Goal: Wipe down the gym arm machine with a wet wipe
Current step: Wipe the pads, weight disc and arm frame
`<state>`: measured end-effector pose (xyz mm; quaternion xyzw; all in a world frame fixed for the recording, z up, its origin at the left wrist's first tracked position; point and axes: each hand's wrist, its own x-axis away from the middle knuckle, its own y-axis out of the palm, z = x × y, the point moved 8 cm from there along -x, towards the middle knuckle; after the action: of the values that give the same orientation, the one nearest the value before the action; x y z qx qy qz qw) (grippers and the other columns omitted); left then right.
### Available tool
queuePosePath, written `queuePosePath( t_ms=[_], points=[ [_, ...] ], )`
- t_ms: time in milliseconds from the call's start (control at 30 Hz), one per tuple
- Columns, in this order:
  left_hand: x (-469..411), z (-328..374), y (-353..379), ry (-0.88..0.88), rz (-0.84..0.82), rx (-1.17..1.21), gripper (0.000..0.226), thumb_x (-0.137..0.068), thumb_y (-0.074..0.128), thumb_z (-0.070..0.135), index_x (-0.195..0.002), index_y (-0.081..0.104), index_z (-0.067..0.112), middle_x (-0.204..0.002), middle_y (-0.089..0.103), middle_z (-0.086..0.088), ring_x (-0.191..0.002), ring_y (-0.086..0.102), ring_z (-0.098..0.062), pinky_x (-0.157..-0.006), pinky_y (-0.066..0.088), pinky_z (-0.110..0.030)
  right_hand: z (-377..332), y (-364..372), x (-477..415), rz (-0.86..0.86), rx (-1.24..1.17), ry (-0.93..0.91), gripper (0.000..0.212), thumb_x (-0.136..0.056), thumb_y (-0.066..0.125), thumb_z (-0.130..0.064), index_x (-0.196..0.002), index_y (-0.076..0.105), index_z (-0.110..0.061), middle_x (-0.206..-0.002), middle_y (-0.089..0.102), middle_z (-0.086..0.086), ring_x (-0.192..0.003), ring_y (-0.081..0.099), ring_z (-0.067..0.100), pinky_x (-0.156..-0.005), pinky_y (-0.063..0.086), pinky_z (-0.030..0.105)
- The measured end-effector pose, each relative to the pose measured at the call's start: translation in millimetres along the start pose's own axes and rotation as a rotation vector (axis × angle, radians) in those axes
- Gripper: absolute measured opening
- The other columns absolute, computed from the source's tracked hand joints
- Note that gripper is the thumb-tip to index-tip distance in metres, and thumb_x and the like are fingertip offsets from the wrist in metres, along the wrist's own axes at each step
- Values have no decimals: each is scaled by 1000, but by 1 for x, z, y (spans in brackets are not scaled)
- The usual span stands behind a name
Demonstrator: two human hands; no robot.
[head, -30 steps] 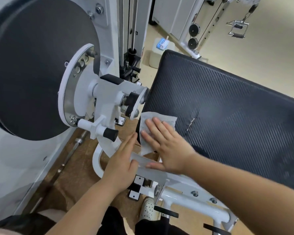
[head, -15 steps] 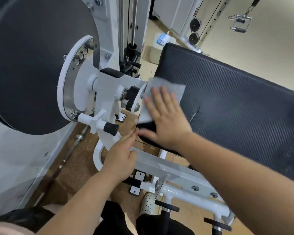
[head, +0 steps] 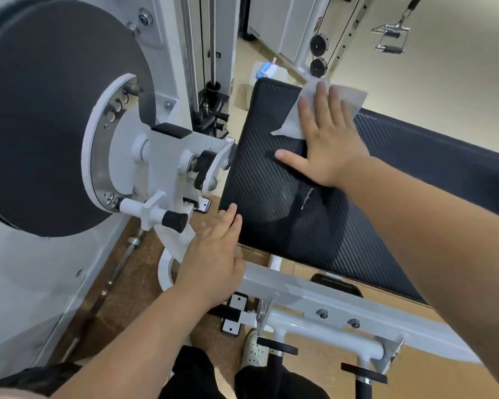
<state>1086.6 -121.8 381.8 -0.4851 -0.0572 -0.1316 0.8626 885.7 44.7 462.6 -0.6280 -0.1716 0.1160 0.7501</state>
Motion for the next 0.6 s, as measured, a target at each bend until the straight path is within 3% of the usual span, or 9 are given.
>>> queuePosePath(
  t_ms=[67,233,367,467,600],
  points=[
    [-3,1,6,-27,-21,-52,73,-98,45,26,-162,12,17,-169,-12,6,-156,-3,-15,-128,6,-41,-26,18,24,-23,25,-50,120,-82,6,-95,-161,-17,-7,-165,-24,24,-153,-23,42,-126,-7,55],
    [-3,-1,2,-43,24,-24,69,-93,35,28,-160,23,18,-169,0,10,-155,9,-13,-126,8,-39,-114,107,148,-113,80,-409,115,-88,13,-89,-160,-6,-2,-166,-19,25,-154,-23,41,-126,-7,55],
    [-1,-3,2,-42,4,-57,71,-95,48,16,-161,22,19,-169,-2,11,-155,11,-13,-127,14,-41,-93,127,178,-66,87,-533,105,-92,22,-85,-163,6,-8,-170,-4,17,-157,-12,36,-127,-3,51],
    [-3,3,1,-70,-25,-80,72,-95,48,17,-161,20,18,-169,-4,9,-155,9,-16,-125,20,-41,-33,89,126,64,73,-324,108,-92,21,-84,-162,10,-3,-168,2,22,-157,0,43,-125,11,58],
    [-8,21,-5,-120,-46,-186,70,-97,46,30,-160,19,17,-170,1,-2,-155,9,-22,-126,13,-46,35,34,57,90,-37,34,111,-90,15,-87,-162,-10,-6,-168,-15,23,-156,-12,40,-127,-1,56]
  ],
)
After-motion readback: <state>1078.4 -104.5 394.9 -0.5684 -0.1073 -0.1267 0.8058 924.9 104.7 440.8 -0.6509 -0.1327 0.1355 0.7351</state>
